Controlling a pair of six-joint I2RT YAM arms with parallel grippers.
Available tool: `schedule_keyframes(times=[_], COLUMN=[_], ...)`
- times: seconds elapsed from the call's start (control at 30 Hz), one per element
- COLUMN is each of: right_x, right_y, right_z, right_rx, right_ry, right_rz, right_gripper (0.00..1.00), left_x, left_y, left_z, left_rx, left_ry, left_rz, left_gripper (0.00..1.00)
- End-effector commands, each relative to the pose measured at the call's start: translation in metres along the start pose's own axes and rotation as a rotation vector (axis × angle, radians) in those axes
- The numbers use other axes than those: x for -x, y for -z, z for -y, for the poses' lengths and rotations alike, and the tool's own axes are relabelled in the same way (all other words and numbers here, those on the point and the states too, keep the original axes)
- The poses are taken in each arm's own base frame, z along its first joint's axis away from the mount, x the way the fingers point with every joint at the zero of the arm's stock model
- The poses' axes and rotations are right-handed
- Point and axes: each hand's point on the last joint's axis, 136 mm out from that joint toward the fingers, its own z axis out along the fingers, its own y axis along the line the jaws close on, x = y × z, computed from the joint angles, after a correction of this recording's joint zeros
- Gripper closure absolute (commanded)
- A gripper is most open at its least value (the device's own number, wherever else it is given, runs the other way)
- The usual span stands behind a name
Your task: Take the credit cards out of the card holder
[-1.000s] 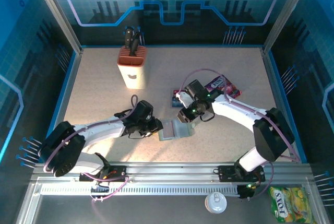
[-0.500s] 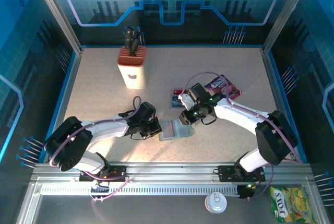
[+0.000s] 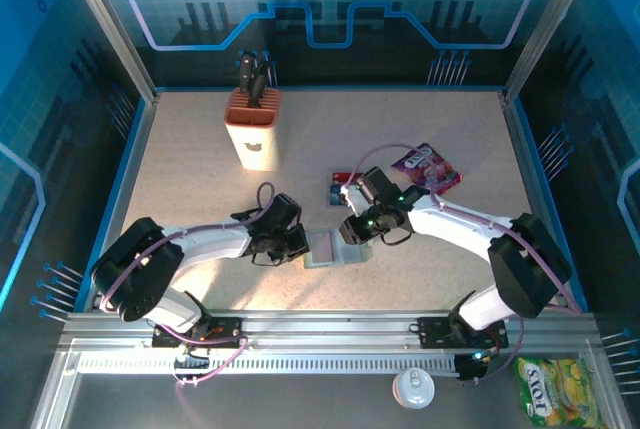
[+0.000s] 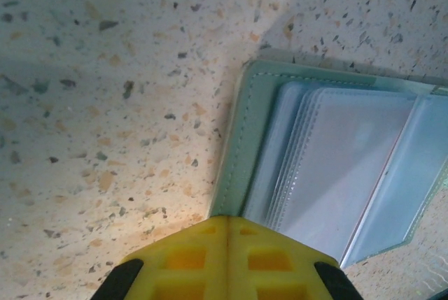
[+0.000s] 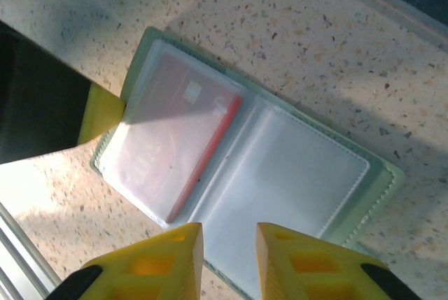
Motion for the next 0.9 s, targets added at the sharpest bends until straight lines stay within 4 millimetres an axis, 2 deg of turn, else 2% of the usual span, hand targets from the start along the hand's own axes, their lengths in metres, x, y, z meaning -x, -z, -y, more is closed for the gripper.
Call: schedule_keyframes(times=[0.0, 0.17, 0.4, 0.7, 0.87], right_x=[0.004, 0.006, 0.003, 0.005, 0.005], right_y=[0.000, -0.010, -0.022, -0.035, -0.044], right_z=[-0.014, -0.023, -0.031, -0.046, -0.048], right_rx=[0.061, 0.139, 0.186, 0.268, 0.272], right_ry=[-0.108, -0.236, -0.367, -0.404, -0.422], right_rz=[0.059, 0.070, -0.009, -0.031, -0.057], right_gripper=[0.75, 0.83, 0.84, 0.73, 0.70], left_x=[0.005, 0.007, 0.010, 0.010, 0.009], left_y=[-0.002, -0.002, 0.000, -0.002, -0.003], left_z=[-0.007, -0.008, -0.007, -0.006, -0.006], left_rx=[0.046, 0.047, 0.042, 0.035, 0.033], left_ry=[-0.012, -0.008, -0.006, -0.008, -0.009], left_rz=[0.007, 0.010, 0.013, -0.001, -0.008], left_gripper=[0.98, 0.98, 0.98, 0.98, 0.97])
